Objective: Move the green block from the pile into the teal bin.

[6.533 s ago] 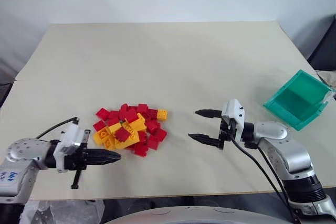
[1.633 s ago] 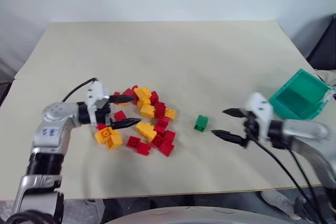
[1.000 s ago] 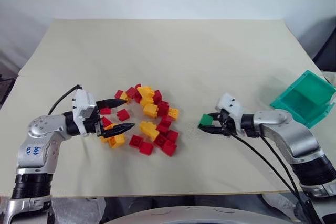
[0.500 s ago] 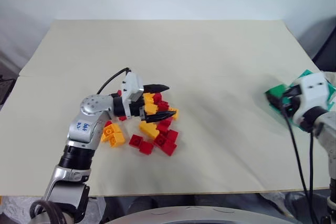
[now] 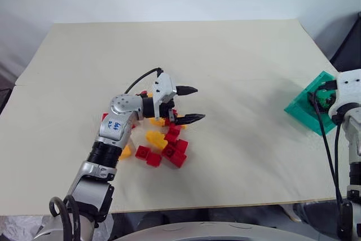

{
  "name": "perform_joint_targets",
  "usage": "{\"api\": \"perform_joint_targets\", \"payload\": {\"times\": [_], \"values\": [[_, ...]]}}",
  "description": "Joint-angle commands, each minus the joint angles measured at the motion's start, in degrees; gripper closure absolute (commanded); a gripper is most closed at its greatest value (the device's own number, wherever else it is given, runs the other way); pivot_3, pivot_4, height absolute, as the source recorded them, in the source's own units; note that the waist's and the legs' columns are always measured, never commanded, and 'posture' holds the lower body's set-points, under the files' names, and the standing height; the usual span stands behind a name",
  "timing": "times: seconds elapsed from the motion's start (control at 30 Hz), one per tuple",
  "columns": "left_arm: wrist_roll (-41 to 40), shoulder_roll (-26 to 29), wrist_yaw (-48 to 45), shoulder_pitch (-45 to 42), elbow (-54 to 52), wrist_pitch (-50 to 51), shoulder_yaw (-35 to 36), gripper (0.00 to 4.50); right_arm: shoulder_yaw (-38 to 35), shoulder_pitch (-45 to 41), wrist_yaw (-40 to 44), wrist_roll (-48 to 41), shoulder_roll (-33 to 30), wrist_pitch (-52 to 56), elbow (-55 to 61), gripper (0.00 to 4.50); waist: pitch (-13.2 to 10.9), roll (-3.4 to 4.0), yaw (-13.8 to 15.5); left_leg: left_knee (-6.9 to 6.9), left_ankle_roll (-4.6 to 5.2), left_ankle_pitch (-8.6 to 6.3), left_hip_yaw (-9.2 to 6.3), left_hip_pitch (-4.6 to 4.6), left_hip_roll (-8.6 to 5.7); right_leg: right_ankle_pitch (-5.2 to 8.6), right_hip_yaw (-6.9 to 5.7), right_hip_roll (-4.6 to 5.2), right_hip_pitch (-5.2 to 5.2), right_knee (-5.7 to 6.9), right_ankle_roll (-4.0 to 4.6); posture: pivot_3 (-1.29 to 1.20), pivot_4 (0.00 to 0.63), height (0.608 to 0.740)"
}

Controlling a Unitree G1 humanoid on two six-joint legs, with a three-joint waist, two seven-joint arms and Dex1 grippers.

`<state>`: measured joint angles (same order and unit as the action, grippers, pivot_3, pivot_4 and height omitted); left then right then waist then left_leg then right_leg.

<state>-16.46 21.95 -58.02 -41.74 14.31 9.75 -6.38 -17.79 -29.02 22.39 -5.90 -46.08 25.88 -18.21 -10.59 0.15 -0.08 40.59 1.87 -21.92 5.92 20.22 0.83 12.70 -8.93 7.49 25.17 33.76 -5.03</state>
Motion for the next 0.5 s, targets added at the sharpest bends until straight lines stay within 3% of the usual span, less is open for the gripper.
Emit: {"api": "perform_joint_targets", "payload": {"times": [0.03,0.13,0.23,0.37,0.5], "values": [[-1.59,4.09,1.50,3.25,-4.57,0.18,5.58,0.00,0.21,2.63,7.77,-3.79,-2.40,-0.38,10.10,0.02,0.00,0.02,-0.05,0.00,0.00,0.00,-0.09,-0.01,0.01,0.00,0.01,0.01,0.00,0.00,0.00,0.00,0.150,0.740],[-5.40,9.93,0.52,8.07,-8.28,4.26,11.62,0.00,3.07,8.98,19.54,-11.07,-2.87,2.73,22.38,0.02,-0.01,0.04,-0.35,-0.05,-0.04,-0.01,-0.35,-0.04,0.12,0.00,0.01,-0.06,0.04,-0.02,0.00,0.00,0.150,0.740],[-7.57,15.00,-0.57,13.18,-10.35,6.47,16.08,0.00,5.18,13.61,28.27,-15.56,-3.25,1.63,27.53,0.02,-0.01,0.05,-0.04,-0.02,-0.09,-0.02,-0.38,-0.04,0.17,0.01,-0.04,-0.08,0.04,0.01,0.01,0.00,0.150,0.740],[-9.39,21.94,-3.26,24.56,-13.33,6.64,23.27,0.00,6.73,15.13,39.06,-19.20,-1.65,-6.95,25.20,0.02,-0.05,0.10,0.15,0.09,0.07,-0.10,-0.43,-0.04,0.01,-0.02,-0.01,0.09,-0.04,0.00,0.02,0.00,0.150,0.740],[-10.79,25.18,-5.05,34.86,-14.24,6.38,29.76,0.00,9.13,12.89,45.66,-18.92,-0.54,-13.50,18.74,0.02,-0.10,0.12,0.08,0.34,0.14,-0.24,-0.48,0.00,0.01,-0.03,-0.04,0.14,-0.09,-0.03,0.00,0.00,0.150,0.740]]}}
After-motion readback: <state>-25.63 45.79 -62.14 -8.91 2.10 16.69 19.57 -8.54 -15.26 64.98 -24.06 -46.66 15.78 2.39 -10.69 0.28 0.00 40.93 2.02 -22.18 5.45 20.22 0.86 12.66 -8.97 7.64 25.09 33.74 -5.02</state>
